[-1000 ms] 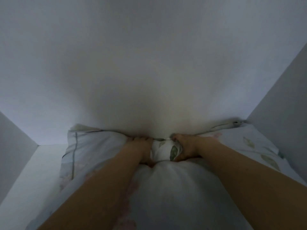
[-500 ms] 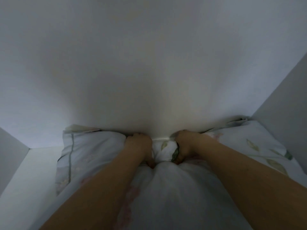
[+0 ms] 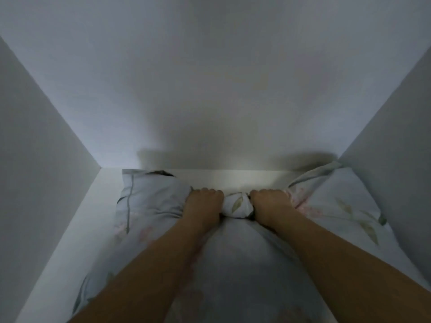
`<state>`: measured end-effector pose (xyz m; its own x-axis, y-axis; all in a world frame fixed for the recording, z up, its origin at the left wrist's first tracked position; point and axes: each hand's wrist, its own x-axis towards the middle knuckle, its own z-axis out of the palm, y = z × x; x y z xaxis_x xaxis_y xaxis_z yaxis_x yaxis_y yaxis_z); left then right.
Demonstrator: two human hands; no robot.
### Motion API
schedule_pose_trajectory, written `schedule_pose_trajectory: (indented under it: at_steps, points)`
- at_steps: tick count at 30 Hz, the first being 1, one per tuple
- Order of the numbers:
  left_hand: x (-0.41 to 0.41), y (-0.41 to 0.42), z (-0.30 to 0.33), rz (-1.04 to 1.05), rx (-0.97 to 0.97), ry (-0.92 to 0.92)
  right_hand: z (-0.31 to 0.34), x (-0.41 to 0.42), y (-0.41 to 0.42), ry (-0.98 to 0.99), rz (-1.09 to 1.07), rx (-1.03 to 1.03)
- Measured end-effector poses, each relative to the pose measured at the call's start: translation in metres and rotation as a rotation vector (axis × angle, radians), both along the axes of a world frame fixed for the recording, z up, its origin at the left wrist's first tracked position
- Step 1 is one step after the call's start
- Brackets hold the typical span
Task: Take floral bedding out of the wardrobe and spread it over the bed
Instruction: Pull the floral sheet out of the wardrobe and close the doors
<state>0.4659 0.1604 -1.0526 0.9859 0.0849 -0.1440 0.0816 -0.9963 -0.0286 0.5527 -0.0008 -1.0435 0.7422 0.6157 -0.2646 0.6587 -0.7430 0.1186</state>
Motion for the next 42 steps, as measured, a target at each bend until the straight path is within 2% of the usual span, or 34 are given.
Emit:
schedule_pose_trajectory:
  at_steps: [4,7,10,15,21,23,28,32,34,37,42]
  points:
    - [-0.058,-0.003,0.078,0.029,-0.052,0.129,0.071,-0.055,-0.008,0.106,0.035,0.014]
    - [-0.103,-0.007,0.178,0.019,-0.108,0.261,0.167,-0.099,-0.022,0.219,0.067,-0.011]
    - [-0.152,-0.017,0.279,-0.022,-0.117,0.251,0.261,-0.148,-0.041,0.349,0.057,-0.026]
    - [-0.236,-0.039,0.437,0.001,-0.108,0.159,0.412,-0.225,-0.066,0.294,0.097,0.044]
    - [-0.325,-0.055,0.602,0.081,-0.319,0.299,0.578,-0.302,-0.089,0.233,0.145,0.161]
    - [-0.355,-0.063,0.645,0.106,-0.35,0.274,0.62,-0.33,-0.099,0.233,0.169,0.214]
    - [-0.425,-0.088,0.725,0.243,-0.381,0.045,0.705,-0.383,-0.11,0.249,0.249,0.227]
    - [-0.466,-0.107,0.756,0.291,-0.348,-0.064,0.734,-0.426,-0.11,0.416,0.261,0.305]
    - [-0.484,-0.115,0.765,0.276,-0.29,-0.092,0.741,-0.453,-0.106,0.448,0.255,0.296]
    - [-0.509,-0.119,0.774,0.26,-0.182,-0.199,0.749,-0.485,-0.097,0.367,0.21,0.236]
    - [-0.542,-0.116,0.775,0.245,0.008,-0.364,0.767,-0.512,-0.073,0.383,0.047,0.314]
